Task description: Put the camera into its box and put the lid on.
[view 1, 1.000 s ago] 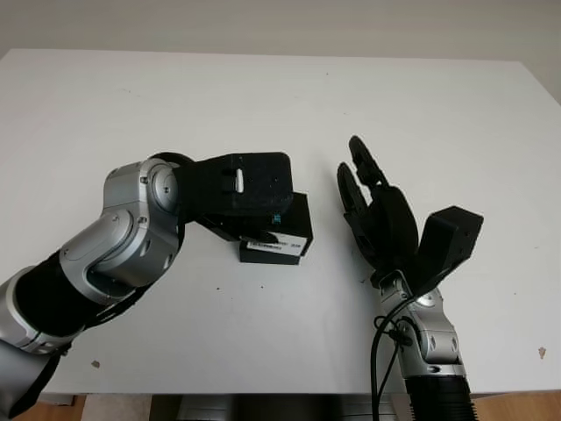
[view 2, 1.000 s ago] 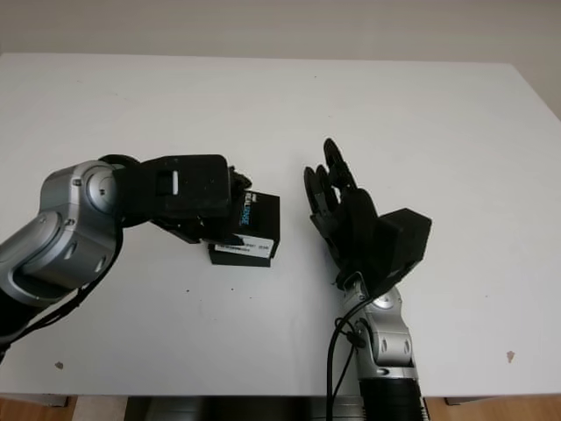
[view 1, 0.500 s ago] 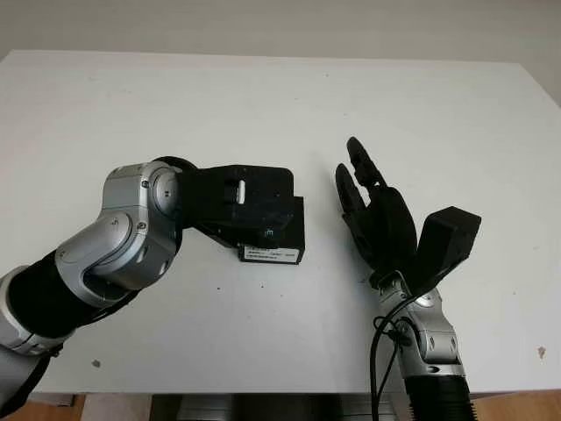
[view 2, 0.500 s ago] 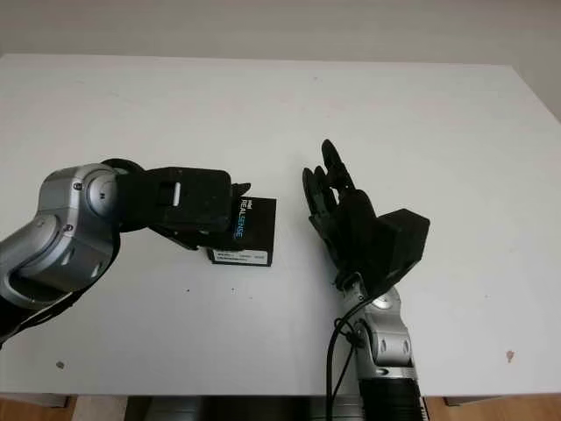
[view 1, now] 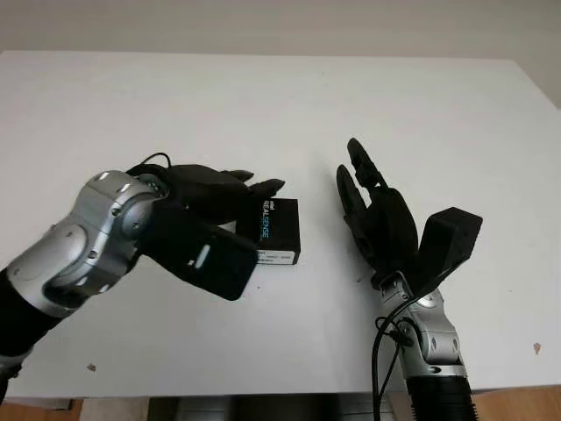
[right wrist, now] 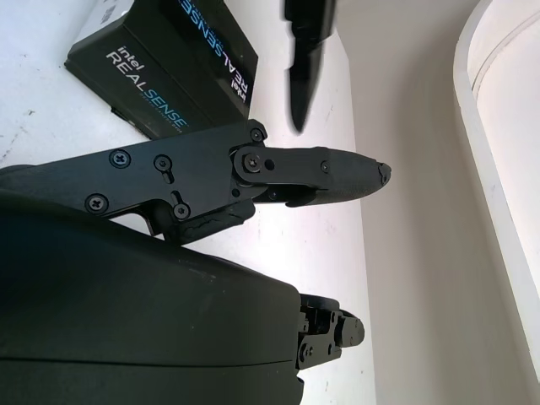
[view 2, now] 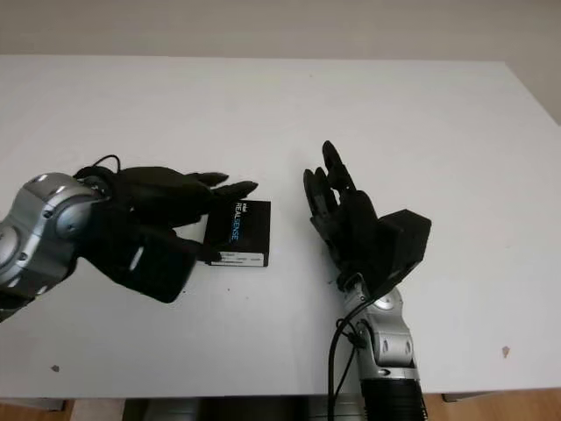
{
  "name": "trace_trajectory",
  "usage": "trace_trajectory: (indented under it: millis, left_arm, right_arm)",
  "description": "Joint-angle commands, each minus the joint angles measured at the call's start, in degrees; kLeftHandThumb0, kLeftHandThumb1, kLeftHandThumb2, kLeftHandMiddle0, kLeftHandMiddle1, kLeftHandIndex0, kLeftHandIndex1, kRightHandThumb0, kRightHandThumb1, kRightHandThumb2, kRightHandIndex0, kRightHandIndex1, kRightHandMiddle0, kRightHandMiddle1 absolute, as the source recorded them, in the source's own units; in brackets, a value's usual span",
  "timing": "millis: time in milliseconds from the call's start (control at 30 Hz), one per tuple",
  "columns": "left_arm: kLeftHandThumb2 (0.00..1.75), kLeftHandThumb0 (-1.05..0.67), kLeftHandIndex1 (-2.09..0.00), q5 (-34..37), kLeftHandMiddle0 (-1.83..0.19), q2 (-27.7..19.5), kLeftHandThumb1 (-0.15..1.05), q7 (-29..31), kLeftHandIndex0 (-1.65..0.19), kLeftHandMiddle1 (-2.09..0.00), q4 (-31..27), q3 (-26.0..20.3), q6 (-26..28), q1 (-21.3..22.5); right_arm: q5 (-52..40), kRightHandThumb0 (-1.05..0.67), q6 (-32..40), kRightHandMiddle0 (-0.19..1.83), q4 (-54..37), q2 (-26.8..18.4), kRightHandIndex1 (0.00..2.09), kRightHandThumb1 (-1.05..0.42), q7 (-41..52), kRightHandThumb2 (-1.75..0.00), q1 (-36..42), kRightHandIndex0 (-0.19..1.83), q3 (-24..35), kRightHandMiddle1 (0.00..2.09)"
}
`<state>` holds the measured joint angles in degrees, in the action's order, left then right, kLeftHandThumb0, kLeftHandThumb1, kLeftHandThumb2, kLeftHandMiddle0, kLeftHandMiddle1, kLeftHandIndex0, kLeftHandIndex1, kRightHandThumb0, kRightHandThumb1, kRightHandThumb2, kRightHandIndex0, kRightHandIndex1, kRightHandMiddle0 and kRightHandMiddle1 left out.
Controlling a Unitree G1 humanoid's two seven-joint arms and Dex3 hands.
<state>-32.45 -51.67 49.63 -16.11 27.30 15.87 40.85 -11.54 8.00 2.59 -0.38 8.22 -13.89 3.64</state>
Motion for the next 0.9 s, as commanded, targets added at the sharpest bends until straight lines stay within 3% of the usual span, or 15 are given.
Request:
trace_trajectory:
  millis: [0, 233, 367, 500, 600, 667, 867]
  left_arm:
    - [0.71, -0.81, 0.0, -0.42, 0.19, -0.43, 1.05, 0.46, 0.19, 0.0, 1.81, -2.67, -0.03, -0.69]
    - [0.64, -0.82, 0.0, 2.08, 0.19, 4.15, 1.05, -5.92, 0.19, 0.0, 3.65, -13.54, 7.14, -5.99]
    - [0.63, -0.83, 0.0, 7.99, 0.19, 11.65, 1.05, -14.8, 0.19, 0.0, 5.32, -21.04, 8.77, -10.45]
    - [0.61, -0.79, 0.0, 16.5, 0.19, 19.85, 1.05, -24.23, 0.19, 0.0, 8.51, -27.98, 4.31, -14.27]
    - [0.65, -0.76, 0.0, 22.03, 0.19, 25.53, 1.05, -30.59, 0.19, 0.0, 11.63, -31.06, -3.84, -16.97]
    - [0.66, -0.75, 0.0, 26.59, 0.19, 29.39, 1.05, -32.73, 0.19, 0.0, 13.78, -32.6, -8.27, -18.15]
    - [0.62, -0.78, 0.0, 35.66, 0.19, 37.96, 1.05, -35.9, 0.19, 0.0, 16.28, -33.83, -13.67, -21.76]
  right_arm:
    - [-0.19, -0.57, -1.06, 0.05, -0.22, -0.93, 0.06, -1.05, 0.63, -0.36, -0.31, 0.02, 0.55, 0.06]
    - [0.52, -0.61, -0.91, 0.03, -0.28, -2.73, 0.05, -1.05, 1.4, -0.38, -2.42, 0.0, 0.84, 0.05]
    - [2.64, -0.67, -2.06, 0.02, -0.31, -3.35, 0.04, -1.05, 0.42, -0.45, -3.69, -0.02, 0.6, 0.04]
    - [6.33, -0.7, -3.59, -0.07, -0.98, -4.47, 0.01, -1.05, -0.36, -0.6, -4.59, -0.1, -0.69, 0.01]
    - [8.03, -0.73, -2.85, -0.16, -1.62, -5.13, 0.0, -1.05, -0.67, -0.63, -5.15, -0.17, -1.33, 0.0]
    - [9.05, -0.75, -1.59, -0.18, -2.28, -5.22, 0.0, -1.05, -1.28, -0.62, -5.35, -0.19, -1.73, 0.0]
    - [10.06, -0.73, -0.73, -0.19, -3.52, -5.04, 0.0, -1.05, -1.59, -0.6, -4.61, -0.19, -2.71, 0.0]
